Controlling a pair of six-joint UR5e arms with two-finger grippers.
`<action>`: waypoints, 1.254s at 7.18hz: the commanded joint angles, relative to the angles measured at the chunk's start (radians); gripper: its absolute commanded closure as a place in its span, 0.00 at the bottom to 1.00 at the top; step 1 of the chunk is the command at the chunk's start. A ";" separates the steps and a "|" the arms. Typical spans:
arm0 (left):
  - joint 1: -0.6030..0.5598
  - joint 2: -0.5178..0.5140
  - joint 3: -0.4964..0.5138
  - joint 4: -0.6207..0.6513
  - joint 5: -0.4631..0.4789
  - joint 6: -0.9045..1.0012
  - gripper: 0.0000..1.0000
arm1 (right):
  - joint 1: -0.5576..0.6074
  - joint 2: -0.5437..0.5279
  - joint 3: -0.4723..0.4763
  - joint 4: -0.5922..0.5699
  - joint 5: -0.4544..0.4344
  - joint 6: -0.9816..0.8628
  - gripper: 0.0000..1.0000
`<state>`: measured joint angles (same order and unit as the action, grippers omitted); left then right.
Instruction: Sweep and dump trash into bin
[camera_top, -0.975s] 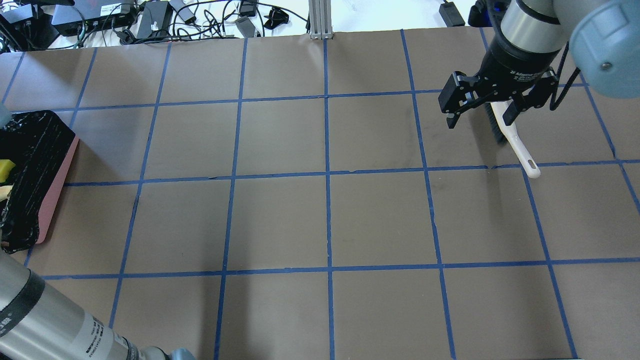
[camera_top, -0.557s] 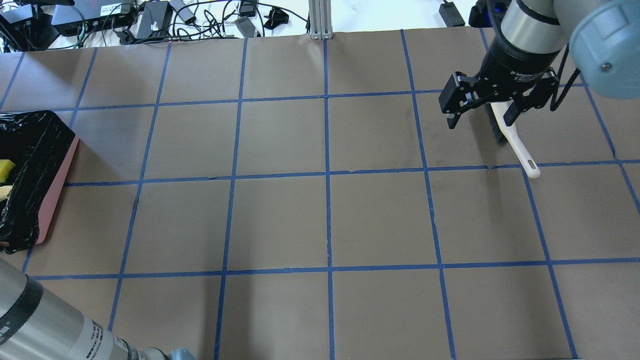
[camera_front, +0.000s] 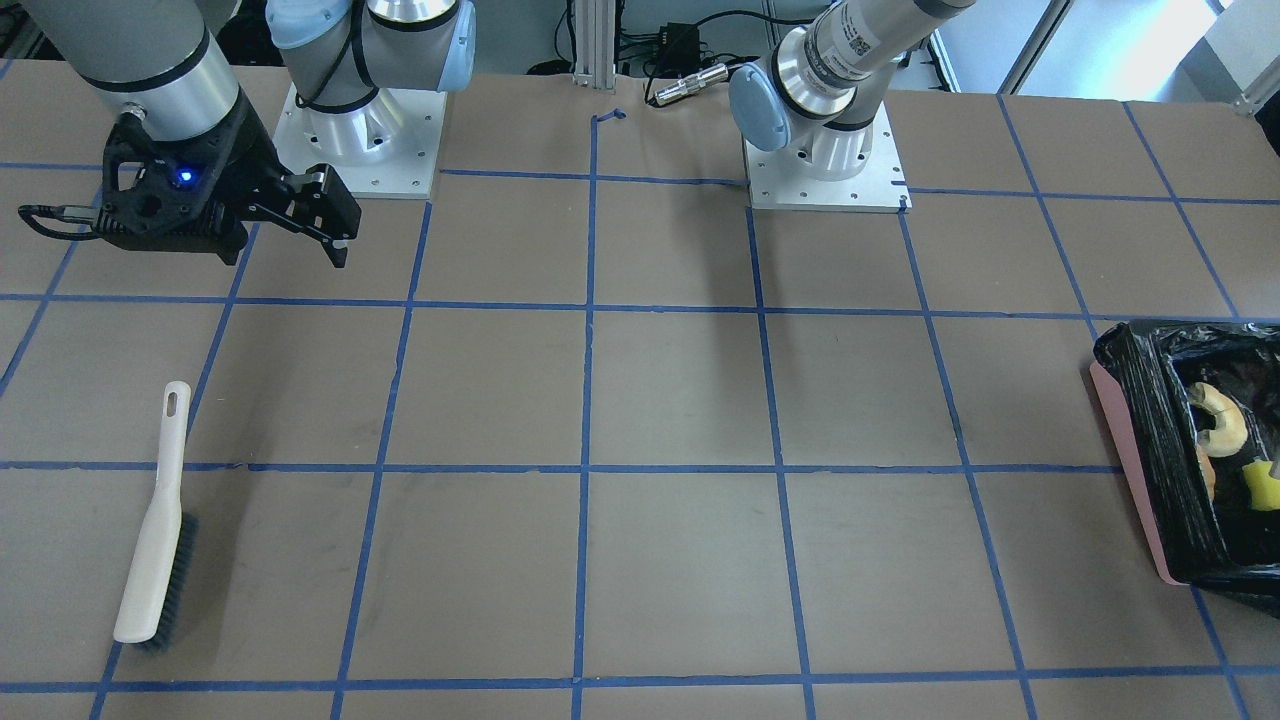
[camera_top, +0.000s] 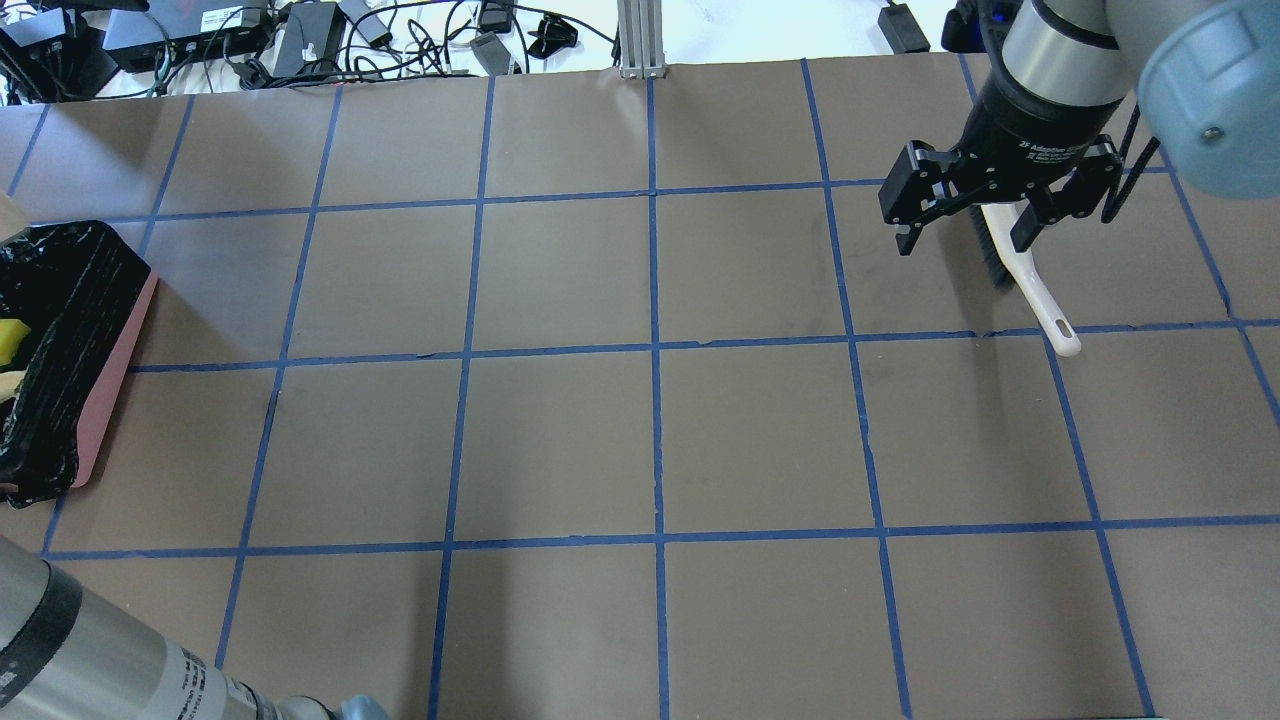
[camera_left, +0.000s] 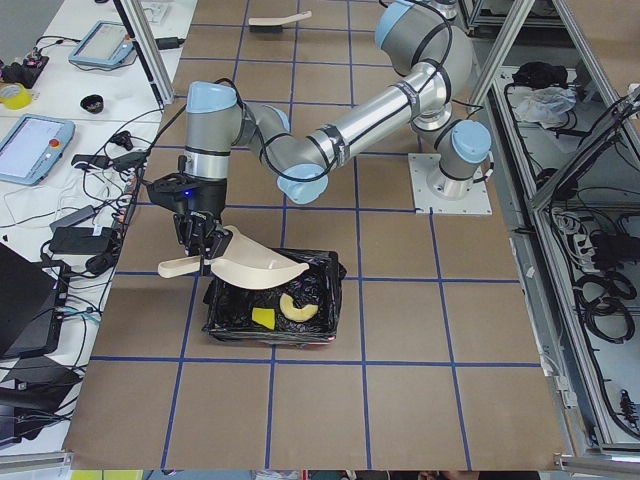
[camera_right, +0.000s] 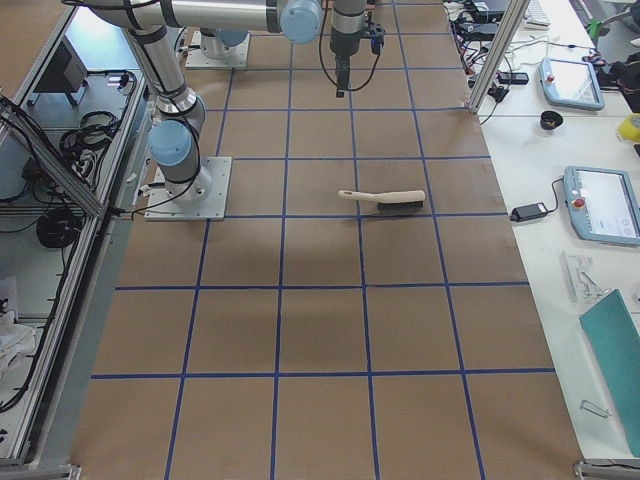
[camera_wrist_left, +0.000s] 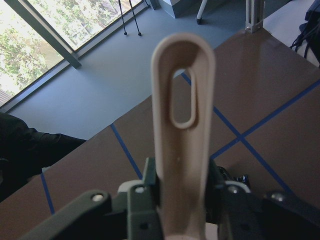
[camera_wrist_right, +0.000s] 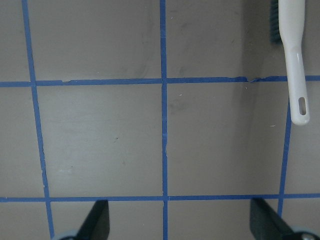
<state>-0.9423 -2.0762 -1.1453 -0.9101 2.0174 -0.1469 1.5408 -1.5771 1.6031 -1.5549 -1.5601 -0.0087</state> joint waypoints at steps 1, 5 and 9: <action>-0.006 0.033 -0.016 -0.186 -0.156 -0.137 1.00 | 0.044 0.003 0.001 -0.008 0.000 0.026 0.00; -0.176 0.044 -0.120 -0.246 -0.187 -0.389 1.00 | 0.048 0.003 0.000 -0.008 -0.006 0.042 0.00; -0.257 -0.045 -0.128 -0.280 -0.255 -0.601 1.00 | 0.048 -0.001 0.000 -0.005 -0.069 0.032 0.00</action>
<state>-1.1781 -2.0910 -1.2767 -1.1827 1.7813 -0.6457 1.5897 -1.5791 1.6030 -1.5607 -1.6306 0.0248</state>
